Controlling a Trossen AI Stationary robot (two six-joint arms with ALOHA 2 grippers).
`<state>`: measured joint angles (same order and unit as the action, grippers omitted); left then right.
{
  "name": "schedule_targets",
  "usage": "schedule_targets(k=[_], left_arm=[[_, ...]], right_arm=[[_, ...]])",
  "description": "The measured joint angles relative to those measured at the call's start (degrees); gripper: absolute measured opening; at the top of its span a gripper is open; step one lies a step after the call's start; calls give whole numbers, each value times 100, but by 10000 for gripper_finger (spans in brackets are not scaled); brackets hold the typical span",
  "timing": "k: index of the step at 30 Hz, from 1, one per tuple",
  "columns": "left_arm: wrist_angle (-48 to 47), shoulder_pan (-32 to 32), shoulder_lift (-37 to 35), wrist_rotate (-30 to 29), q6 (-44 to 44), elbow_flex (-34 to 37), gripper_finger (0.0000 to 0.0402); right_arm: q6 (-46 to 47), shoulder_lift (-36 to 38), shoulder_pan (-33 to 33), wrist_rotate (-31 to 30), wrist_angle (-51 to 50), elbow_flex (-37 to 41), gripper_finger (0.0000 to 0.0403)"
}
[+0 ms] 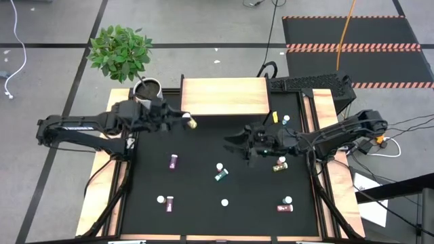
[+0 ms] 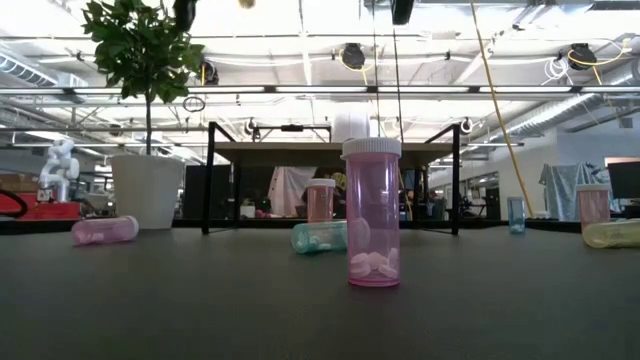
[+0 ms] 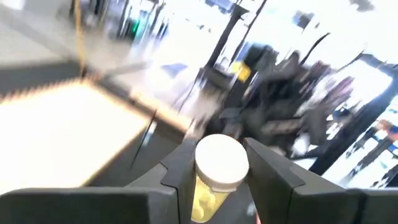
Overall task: Pick and place medicine bottles onto shelf by color
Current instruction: Put the top left yellow pill bottle on the shelf
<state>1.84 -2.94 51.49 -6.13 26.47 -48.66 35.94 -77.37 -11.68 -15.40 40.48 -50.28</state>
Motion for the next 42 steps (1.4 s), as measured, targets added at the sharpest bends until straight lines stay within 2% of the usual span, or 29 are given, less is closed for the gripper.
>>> schedule_targets(k=[3, 5, 9, 12, 14, 17, 21, 25, 39, 42], left_arm=[[628, 2, 229, -1, -70, 2, 124], [1232, 2, 442, -90, 22, 2, 124], [2712, 44, 930, -105, 67, 2, 124], [3363, 45, 1226, -96, 107, 2, 124], [3580, 42, 1365, -98, 212, 2, 124], [3712, 39, 1577, -98, 354, 2, 124], [3966, 75, 1827, -96, 525, 4, 124], [4119, 120, 1969, -96, 532, 2, 124], [4236, 164, 1973, -101, 228, 4, 124], [4215, 164, 1973, -109, 208, 4, 124]], right_arm=[[117, -23, 197, 64, 309, 1, 241], [181, -78, 412, 538, 553, -192, 244], [-176, -33, 757, 976, 80, -674, 244], [-516, 32, 1008, 997, -445, -923, 245], [-553, 27, 1188, 1231, -523, -987, 245], [-518, -3, 1370, 1657, -571, -1108, 245], [-653, -24, 1541, 1808, -901, -1120, 245], [-820, -20, 1737, 2261, -1089, -1115, 244], [-601, -67, 2177, 3209, -1197, -1115, 219], [-527, -117, 2211, 3227, -1155, -1115, 217]])
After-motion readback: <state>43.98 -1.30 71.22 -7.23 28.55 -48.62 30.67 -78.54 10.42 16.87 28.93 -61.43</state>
